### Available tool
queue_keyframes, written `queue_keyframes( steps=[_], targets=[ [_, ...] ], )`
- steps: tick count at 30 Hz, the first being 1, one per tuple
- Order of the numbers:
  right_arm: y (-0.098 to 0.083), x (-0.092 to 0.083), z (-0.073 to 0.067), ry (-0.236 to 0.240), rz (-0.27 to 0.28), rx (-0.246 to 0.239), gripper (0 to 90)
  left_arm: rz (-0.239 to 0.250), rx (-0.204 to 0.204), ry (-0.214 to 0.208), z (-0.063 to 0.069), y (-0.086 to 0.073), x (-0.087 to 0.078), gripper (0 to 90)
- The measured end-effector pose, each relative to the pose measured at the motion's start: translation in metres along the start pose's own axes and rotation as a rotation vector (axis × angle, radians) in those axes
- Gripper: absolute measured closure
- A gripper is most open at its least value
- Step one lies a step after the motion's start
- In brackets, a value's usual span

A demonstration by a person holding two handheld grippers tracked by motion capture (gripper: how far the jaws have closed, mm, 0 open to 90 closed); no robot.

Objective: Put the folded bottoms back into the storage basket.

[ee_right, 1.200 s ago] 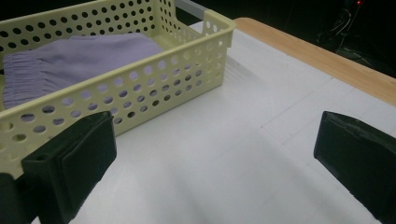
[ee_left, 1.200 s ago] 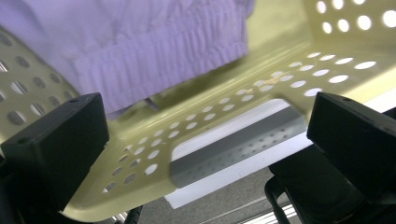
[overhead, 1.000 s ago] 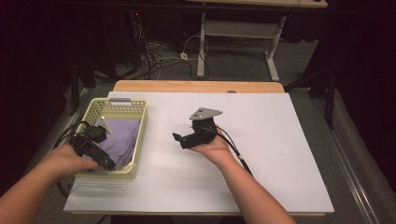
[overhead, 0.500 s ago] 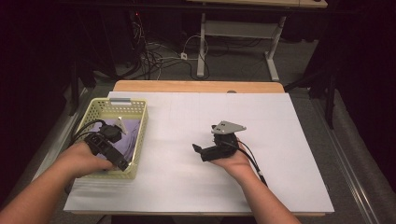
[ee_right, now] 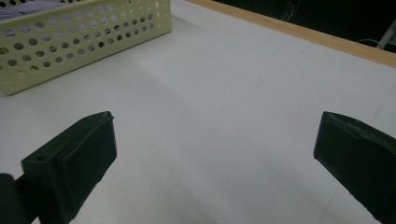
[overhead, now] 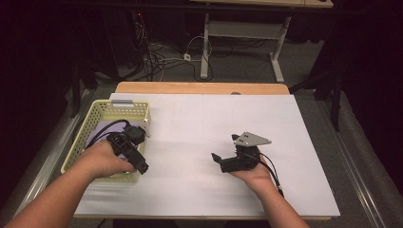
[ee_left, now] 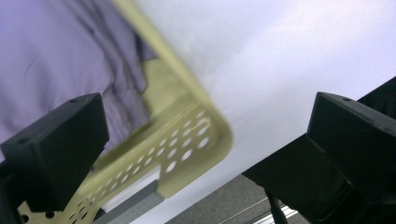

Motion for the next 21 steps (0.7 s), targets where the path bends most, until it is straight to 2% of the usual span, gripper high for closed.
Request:
queue_keyframes(
  steps=[5,12,15,21],
  targets=[
    [-0.003,-0.018,0.004,-0.007,0.011,0.005,0.4,0.021,0.036,-0.022,0.015,0.013,0.003,0.0],
    [-0.013,-0.047,0.008,-0.030,0.018,0.005,0.4,0.058,0.076,-0.039,0.029,0.025,0.015,0.0],
    [-0.017,-0.058,0.010,-0.044,0.014,-0.016,0.4,0.100,0.077,-0.050,0.033,0.030,0.021,0.0],
    [-0.019,-0.078,0.016,-0.066,0.018,-0.021,0.4,0.211,0.085,-0.073,0.039,0.040,0.033,0.0]
  ],
)
Point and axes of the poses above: each handheld gripper's, and its own axes: x roughly forward along the jaws, y roughly out of its top, z roughly to its right, the point moved 8 cm from there along x, roughly forward along the jaws, and after that the axes turned 14 degrees about z, right-handed, at the moved point
